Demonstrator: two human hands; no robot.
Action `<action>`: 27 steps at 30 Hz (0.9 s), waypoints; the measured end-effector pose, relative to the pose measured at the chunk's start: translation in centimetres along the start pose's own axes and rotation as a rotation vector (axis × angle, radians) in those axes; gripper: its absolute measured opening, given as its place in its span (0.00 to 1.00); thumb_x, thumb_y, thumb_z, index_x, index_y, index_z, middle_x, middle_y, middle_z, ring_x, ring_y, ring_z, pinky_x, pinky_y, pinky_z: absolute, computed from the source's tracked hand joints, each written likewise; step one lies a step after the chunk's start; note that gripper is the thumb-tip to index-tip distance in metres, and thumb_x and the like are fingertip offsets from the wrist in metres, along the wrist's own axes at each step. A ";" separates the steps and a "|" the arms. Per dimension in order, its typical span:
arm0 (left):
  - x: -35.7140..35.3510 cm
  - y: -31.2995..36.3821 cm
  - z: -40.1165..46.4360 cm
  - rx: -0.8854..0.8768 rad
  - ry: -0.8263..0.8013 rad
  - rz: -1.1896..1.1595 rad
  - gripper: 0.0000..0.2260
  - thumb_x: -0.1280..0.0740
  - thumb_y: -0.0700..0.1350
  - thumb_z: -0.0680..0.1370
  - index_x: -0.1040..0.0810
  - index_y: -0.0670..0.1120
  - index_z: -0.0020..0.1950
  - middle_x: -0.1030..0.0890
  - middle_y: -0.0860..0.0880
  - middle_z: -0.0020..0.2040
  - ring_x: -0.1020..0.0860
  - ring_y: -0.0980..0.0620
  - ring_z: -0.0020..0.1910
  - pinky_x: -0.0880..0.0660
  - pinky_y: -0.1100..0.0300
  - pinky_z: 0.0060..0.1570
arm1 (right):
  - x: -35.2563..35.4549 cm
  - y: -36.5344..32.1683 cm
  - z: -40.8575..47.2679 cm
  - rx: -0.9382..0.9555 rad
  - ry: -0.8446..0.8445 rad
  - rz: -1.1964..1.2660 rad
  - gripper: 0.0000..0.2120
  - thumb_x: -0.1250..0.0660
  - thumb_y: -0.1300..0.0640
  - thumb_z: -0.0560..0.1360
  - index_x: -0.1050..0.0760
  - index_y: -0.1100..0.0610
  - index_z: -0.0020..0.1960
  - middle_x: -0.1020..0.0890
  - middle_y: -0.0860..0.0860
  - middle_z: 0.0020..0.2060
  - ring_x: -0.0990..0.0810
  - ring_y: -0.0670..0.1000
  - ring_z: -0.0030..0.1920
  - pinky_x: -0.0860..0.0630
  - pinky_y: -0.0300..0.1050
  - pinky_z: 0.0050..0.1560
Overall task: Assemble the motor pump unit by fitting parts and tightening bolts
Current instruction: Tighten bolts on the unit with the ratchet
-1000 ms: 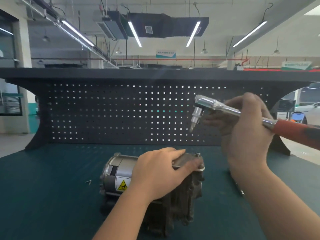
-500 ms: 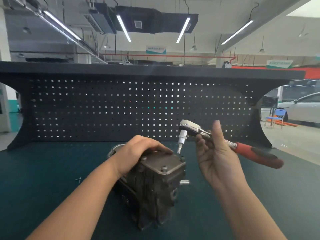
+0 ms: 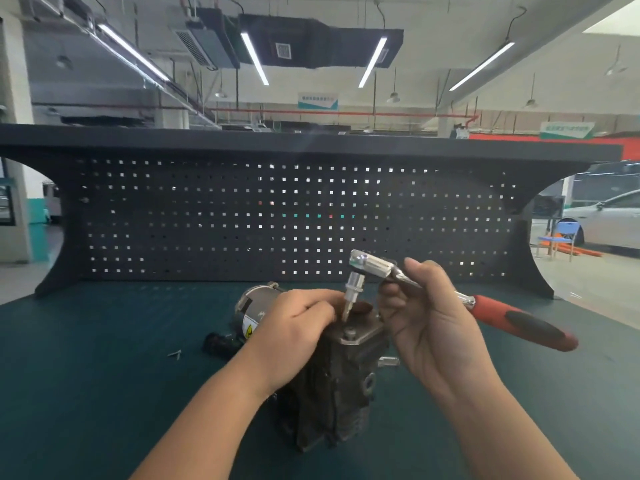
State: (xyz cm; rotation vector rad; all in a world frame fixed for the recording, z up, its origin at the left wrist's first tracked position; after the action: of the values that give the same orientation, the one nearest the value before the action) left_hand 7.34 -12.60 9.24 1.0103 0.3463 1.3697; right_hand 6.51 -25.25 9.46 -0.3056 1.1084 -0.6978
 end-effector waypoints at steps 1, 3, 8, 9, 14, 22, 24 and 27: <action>0.4 0.0 -0.1 -0.011 0.052 -0.031 0.20 0.43 0.40 0.76 0.14 0.59 0.41 0.16 0.63 0.43 0.19 0.66 0.47 0.26 0.73 0.46 | 0.2 -0.3 0.1 0.014 0.013 -0.015 0.13 0.31 0.61 0.64 0.36 0.53 0.37 0.26 0.52 0.36 0.26 0.46 0.28 0.30 0.33 0.26; 0.5 0.2 -0.1 -0.037 0.097 -0.060 0.18 0.43 0.42 0.74 0.14 0.56 0.42 0.15 0.61 0.44 0.19 0.64 0.50 0.26 0.70 0.51 | 0.7 -0.8 0.3 0.037 0.035 -0.035 0.13 0.31 0.62 0.64 0.36 0.53 0.36 0.26 0.52 0.35 0.27 0.46 0.28 0.31 0.33 0.25; 0.4 0.7 -0.2 -0.131 0.135 -0.007 0.17 0.44 0.42 0.75 0.16 0.55 0.44 0.15 0.61 0.43 0.21 0.70 0.50 0.33 0.76 0.56 | 0.4 -1.2 0.3 0.055 -0.005 -0.061 0.13 0.31 0.61 0.63 0.36 0.53 0.32 0.26 0.50 0.31 0.27 0.46 0.27 0.33 0.33 0.25; 0.4 0.6 -0.2 -0.127 0.145 -0.051 0.16 0.43 0.42 0.75 0.16 0.53 0.44 0.14 0.58 0.43 0.19 0.66 0.49 0.29 0.74 0.51 | 0.1 -1.3 0.1 0.063 -0.030 -0.083 0.13 0.31 0.61 0.64 0.36 0.53 0.29 0.27 0.49 0.30 0.27 0.46 0.27 0.33 0.33 0.25; 0.7 -0.1 -0.4 -0.076 0.198 -0.265 0.13 0.41 0.45 0.75 0.16 0.50 0.45 0.14 0.48 0.41 0.16 0.55 0.44 0.25 0.70 0.41 | -0.7 -1.9 -0.3 0.096 -0.090 -0.162 0.15 0.33 0.61 0.67 0.34 0.51 0.26 0.26 0.49 0.28 0.26 0.46 0.28 0.32 0.33 0.26; 0.5 -0.3 -0.3 -0.015 0.178 -0.313 0.21 0.42 0.55 0.78 0.17 0.40 0.53 0.14 0.42 0.44 0.15 0.46 0.47 0.20 0.58 0.48 | -1.4 -1.9 -0.6 0.111 -0.126 -0.175 0.15 0.33 0.62 0.69 0.35 0.52 0.28 0.25 0.49 0.28 0.26 0.47 0.28 0.31 0.34 0.26; 0.7 -0.4 -0.4 -0.008 0.204 -0.324 0.20 0.41 0.55 0.78 0.16 0.42 0.50 0.14 0.42 0.43 0.15 0.46 0.46 0.20 0.59 0.46 | -1.3 -2.0 -0.6 0.115 -0.117 -0.176 0.16 0.33 0.62 0.68 0.35 0.52 0.28 0.25 0.49 0.28 0.26 0.47 0.28 0.31 0.34 0.26; 1.2 -0.5 -0.6 -0.011 0.273 -0.344 0.18 0.39 0.57 0.76 0.14 0.47 0.45 0.14 0.43 0.40 0.15 0.48 0.41 0.21 0.63 0.40 | -1.2 -2.1 -0.5 0.121 -0.102 -0.175 0.15 0.33 0.62 0.67 0.36 0.53 0.27 0.25 0.50 0.27 0.26 0.47 0.27 0.31 0.34 0.25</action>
State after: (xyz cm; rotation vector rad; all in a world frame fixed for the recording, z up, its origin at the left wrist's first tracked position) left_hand 7.50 -11.17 8.97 0.7135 0.6831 1.1921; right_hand 5.01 -26.01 11.24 -0.3341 0.9455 -0.8916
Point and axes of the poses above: each hand's wrist, its own z-axis towards the middle knuckle, its own x-axis out of the back of the hand, y = z × x, the point moved 9 cm from there along z, towards the middle knuckle
